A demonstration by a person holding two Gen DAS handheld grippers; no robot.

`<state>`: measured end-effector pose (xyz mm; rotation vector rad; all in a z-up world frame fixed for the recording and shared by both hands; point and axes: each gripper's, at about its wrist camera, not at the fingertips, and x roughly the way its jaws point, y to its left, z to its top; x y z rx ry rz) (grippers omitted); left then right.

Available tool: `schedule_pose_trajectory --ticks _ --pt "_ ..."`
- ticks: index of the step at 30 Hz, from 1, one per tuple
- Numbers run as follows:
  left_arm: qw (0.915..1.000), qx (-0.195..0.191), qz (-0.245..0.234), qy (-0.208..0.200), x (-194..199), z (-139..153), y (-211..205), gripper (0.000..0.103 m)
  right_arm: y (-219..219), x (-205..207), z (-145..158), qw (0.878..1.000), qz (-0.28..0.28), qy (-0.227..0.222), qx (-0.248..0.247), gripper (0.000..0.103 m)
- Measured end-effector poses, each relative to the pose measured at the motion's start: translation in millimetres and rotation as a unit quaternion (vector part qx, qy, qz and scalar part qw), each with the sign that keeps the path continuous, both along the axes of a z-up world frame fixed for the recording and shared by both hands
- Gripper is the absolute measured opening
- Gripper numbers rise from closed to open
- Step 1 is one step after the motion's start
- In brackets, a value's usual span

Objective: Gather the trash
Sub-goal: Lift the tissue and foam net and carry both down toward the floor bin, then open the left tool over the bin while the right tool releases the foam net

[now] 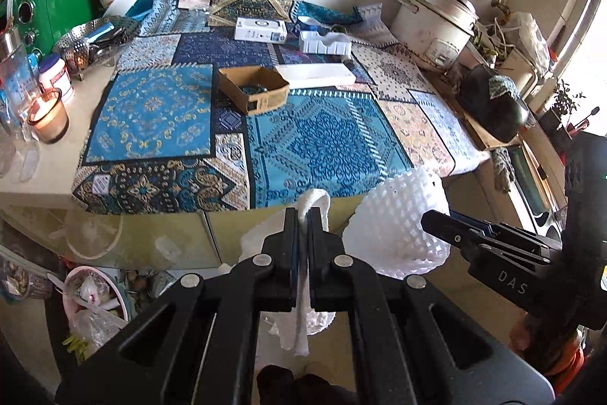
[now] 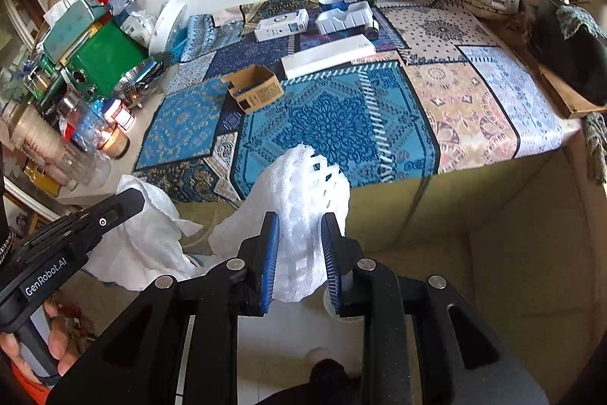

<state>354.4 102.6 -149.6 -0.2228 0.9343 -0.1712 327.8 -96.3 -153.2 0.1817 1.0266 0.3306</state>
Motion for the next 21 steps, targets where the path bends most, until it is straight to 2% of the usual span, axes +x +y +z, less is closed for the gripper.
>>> schedule_pose_trajectory --ticks 4,9,14,21 --pt "0.9996 -0.007 -0.003 0.026 -5.4 -31.1 -14.2 0.003 -9.2 -9.1 -26.2 1.000 -0.001 0.024 -0.012 0.021" --pt "0.9973 -0.016 0.005 0.071 -7.9 -91.3 -27.5 0.003 -19.3 -12.4 -74.8 0.998 0.000 0.061 -0.018 0.021" --pt "0.9927 -0.021 0.015 0.118 -6.1 -180.1 -39.1 0.003 -26.2 -8.3 -147.6 0.995 0.002 0.098 -0.023 0.021" --pt "0.9844 -0.046 0.035 0.166 2.0 -323.6 -45.8 0.003 -29.4 4.2 -282.9 0.989 0.000 0.145 -0.024 0.021"
